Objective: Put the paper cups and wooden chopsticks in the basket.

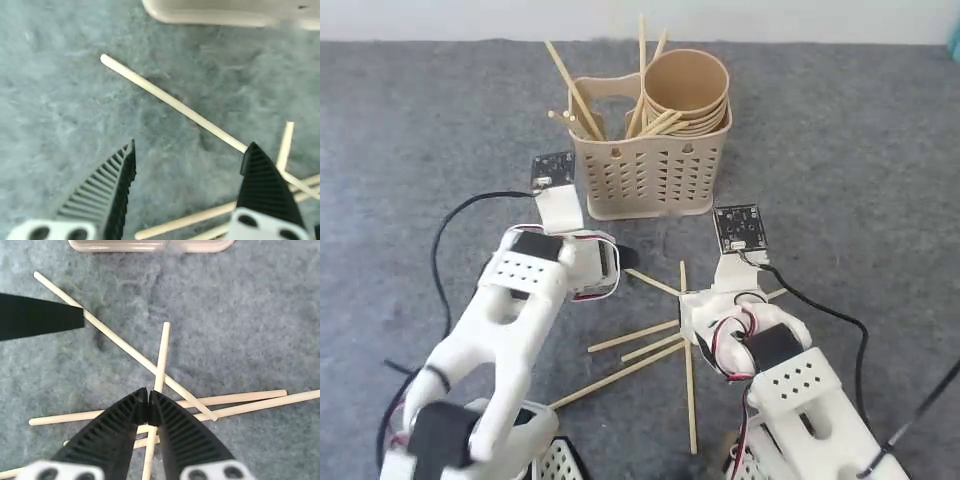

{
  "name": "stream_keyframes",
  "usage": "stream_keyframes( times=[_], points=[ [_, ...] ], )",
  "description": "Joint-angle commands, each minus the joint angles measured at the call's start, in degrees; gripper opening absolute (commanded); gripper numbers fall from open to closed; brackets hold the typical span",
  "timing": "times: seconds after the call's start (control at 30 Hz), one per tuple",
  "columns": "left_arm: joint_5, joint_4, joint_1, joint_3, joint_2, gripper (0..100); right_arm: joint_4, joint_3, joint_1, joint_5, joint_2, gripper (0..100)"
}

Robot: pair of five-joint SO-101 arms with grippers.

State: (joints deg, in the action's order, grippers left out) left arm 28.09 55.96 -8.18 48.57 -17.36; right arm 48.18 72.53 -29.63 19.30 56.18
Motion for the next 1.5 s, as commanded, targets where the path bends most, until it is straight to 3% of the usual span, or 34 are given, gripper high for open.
stream_keyframes(
  times=[0.0, 0.13, 0.3, 0.37, 0.5, 0.63, 0.93, 1.07, 1.2, 1.3, 1.47],
  points=[
    [3.0, -3.3, -0.5, -6.1, 9.0, 32, -0.8, -0.4, 0.7, 0.6, 1.9, 0.9],
    [5.7, -2.7, 0.6, -14.4, 22.5, 32, -0.8, -0.4, 0.7, 0.6, 2.0, 0.9],
    [8.1, 1.1, 1.8, -22.4, 28.5, 30, -0.8, -0.4, 0.7, 0.6, 2.0, 0.9],
    [8.1, 1.2, 1.8, -23.2, 29.2, 23, -0.8, -0.4, 0.7, 0.6, 2.0, 0.9],
    [7.4, 1.6, 1.7, -22.7, 29.3, 0, -0.8, -0.4, 0.7, 0.5, 2.0, 0.9],
    [3.3, 5.7, 1.7, -21.8, 29.3, 1, -1.1, -0.4, 0.7, 0.4, 1.9, 0.9],
    [2.7, 6.9, 4.7, -16.4, 22.8, 1, -1.3, -0.4, 0.3, 0.7, 1.4, 0.9],
    [2.3, 6.6, 5.5, -11.6, 14.3, 1, -0.8, 1.1, -4.8, -0.9, 1.4, 0.9],
    [-0.7, 4.2, 10.7, -7.2, 6.1, 1, -0.8, 3.2, -14.9, -5.5, 1.4, 1.0],
    [-1.0, 3.3, 15.1, -4.6, 1.0, 1, -0.8, 3.0, -16.5, -5.7, 1.4, 1.4],
    [-3.6, 3.8, 24.2, -3.9, -5.5, 1, -1.5, 2.9, -16.9, -5.4, 1.4, 17.0]
  ],
)
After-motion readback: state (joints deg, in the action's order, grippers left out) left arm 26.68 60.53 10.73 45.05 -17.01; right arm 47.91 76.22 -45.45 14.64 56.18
